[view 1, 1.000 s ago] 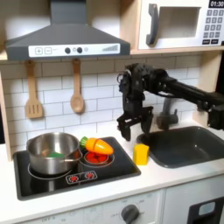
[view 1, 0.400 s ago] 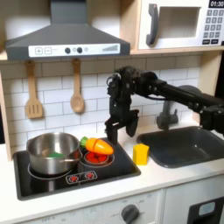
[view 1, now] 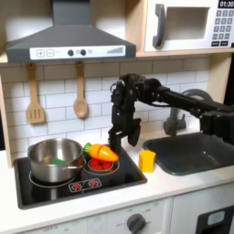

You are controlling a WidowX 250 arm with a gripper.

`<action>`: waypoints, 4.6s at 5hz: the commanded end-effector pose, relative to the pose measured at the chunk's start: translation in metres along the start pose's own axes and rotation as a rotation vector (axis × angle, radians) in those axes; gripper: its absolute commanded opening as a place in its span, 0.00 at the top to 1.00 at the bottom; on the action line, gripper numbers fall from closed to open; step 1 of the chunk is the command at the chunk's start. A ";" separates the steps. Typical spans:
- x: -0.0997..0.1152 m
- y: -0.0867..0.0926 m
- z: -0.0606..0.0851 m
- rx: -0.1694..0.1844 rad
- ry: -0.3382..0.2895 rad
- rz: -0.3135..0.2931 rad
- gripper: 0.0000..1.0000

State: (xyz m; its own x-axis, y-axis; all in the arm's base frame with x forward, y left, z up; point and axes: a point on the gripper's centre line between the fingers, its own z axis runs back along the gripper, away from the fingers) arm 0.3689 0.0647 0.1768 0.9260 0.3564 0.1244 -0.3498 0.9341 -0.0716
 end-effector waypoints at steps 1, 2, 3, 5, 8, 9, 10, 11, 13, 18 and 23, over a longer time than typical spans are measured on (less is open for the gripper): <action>0.011 0.004 -0.013 0.070 0.006 0.071 0.00; 0.019 0.002 -0.010 0.071 -0.003 0.095 0.00; 0.026 0.003 -0.006 0.081 -0.019 0.110 0.00; 0.036 0.013 -0.003 0.103 -0.026 0.144 0.00; 0.023 0.034 -0.016 0.112 0.020 0.160 0.00; 0.019 0.035 -0.023 0.124 0.034 0.161 0.00; 0.018 0.034 -0.026 0.120 0.037 0.165 0.00; 0.023 0.038 -0.026 0.128 0.032 0.176 0.00; 0.036 0.039 -0.022 0.125 0.018 0.194 0.00; 0.043 0.037 -0.030 0.129 0.047 0.180 1.00; 0.029 0.029 -0.013 0.042 0.052 0.078 1.00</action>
State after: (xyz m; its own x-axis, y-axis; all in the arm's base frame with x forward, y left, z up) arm 0.3872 0.1005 0.1659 0.9047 0.4206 0.0677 -0.4187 0.9072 -0.0410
